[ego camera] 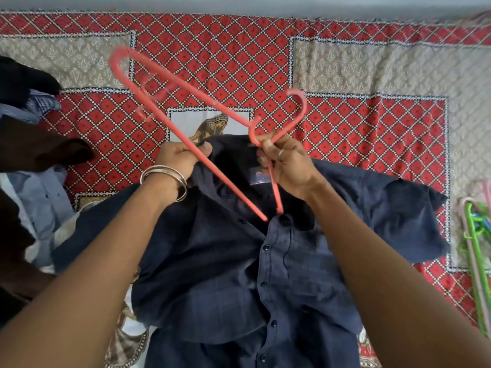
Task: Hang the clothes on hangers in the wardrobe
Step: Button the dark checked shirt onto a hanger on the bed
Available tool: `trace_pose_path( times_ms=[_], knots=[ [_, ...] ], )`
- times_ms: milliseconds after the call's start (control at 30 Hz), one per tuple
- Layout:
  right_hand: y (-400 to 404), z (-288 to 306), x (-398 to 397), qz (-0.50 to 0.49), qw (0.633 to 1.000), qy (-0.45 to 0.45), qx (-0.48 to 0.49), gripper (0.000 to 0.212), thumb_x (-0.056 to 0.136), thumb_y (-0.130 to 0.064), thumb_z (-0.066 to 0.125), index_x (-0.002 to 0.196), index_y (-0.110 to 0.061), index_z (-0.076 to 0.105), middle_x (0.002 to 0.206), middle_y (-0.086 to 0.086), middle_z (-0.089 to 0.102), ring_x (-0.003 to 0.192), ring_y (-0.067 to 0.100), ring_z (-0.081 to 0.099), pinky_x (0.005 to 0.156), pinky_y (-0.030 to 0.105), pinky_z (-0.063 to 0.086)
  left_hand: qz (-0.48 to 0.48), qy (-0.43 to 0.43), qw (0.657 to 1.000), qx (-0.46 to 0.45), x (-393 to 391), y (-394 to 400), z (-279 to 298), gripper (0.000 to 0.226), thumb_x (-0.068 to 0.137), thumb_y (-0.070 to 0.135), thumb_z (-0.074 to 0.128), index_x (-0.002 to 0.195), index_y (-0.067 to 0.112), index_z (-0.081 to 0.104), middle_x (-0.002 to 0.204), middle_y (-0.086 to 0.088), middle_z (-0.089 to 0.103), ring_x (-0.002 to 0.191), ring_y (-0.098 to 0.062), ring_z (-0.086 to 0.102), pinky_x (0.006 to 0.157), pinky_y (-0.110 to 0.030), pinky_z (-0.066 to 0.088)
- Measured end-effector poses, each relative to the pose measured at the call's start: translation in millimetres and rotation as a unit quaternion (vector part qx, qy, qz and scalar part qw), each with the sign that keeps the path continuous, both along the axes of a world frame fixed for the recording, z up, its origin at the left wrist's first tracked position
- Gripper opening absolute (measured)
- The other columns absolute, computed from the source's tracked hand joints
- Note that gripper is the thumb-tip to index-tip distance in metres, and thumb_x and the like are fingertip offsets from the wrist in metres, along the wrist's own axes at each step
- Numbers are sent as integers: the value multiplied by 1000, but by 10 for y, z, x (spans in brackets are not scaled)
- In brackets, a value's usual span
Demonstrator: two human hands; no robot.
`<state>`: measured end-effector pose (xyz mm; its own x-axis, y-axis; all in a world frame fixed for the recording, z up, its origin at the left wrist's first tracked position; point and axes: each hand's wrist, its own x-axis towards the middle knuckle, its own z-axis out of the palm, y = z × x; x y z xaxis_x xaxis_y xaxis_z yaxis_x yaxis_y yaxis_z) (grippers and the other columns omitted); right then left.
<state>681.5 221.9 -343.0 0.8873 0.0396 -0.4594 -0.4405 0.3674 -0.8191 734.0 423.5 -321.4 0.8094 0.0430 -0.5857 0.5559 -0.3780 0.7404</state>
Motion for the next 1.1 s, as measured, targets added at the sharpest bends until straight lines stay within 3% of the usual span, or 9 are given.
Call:
trace_pose_path(
  times_ms=[133,233,333,467,600,733,867,1000,1100],
  knots=[
    [-429,199,-170,52,989,1,-142,17,96,-3,46,93,-11,62,57,-2,52,54,10,47,49,25,41,-29,-58,996,63,85,178,-116,22,81,22,73,75,2,66,66,-3,53,65,-16,46,58,-26,41],
    [-712,430,-359,47,969,9,-242,19,97,1,50,91,-11,64,60,-4,64,62,10,63,66,28,58,-61,-62,990,115,52,274,-181,29,77,23,77,101,7,74,85,-4,67,67,-14,53,70,-31,46],
    [-802,539,-599,43,947,43,-316,21,95,1,53,84,-13,64,67,-1,69,71,15,67,79,35,57,-57,-69,990,110,-4,239,-164,33,75,21,79,106,12,73,92,-11,72,57,-9,50,62,-24,45],
    [-683,518,-648,55,908,67,-410,23,94,-9,60,75,-23,63,56,-13,66,59,-3,62,60,8,45,-40,-50,990,122,79,172,-88,31,71,27,82,100,16,75,61,-5,65,41,-11,48,44,-23,43],
    [-621,552,-690,61,861,64,-501,23,94,-14,59,72,-15,67,64,-11,64,63,5,58,70,22,43,-31,29,995,86,179,166,-14,22,72,13,80,92,15,72,44,4,57,27,-7,40,31,-14,32],
    [-657,647,-837,116,825,93,-545,15,92,-14,61,83,-11,73,77,5,71,79,22,63,76,30,46,22,49,993,102,368,197,46,22,68,14,83,85,9,71,80,-10,67,64,-21,61,52,-26,49],
    [-608,681,-946,226,792,124,-553,18,94,-16,59,93,-3,71,79,8,65,79,27,56,63,30,32,-128,-46,977,166,323,28,151,22,73,23,81,93,16,76,90,-8,73,75,-25,66,80,-38,56],
    [-518,673,-591,281,775,130,-551,23,94,-20,58,88,1,65,75,10,62,74,25,54,61,31,35,-94,-77,985,122,230,-242,189,23,75,26,79,97,18,76,89,-6,73,72,-29,67,74,-37,57],
    [-404,588,-67,306,758,79,-571,22,93,-21,58,87,-1,65,73,8,57,76,23,52,66,27,32,-30,-84,994,66,223,-336,191,19,81,22,74,99,18,73,90,-6,71,59,-17,63,49,-26,55]
  ],
)
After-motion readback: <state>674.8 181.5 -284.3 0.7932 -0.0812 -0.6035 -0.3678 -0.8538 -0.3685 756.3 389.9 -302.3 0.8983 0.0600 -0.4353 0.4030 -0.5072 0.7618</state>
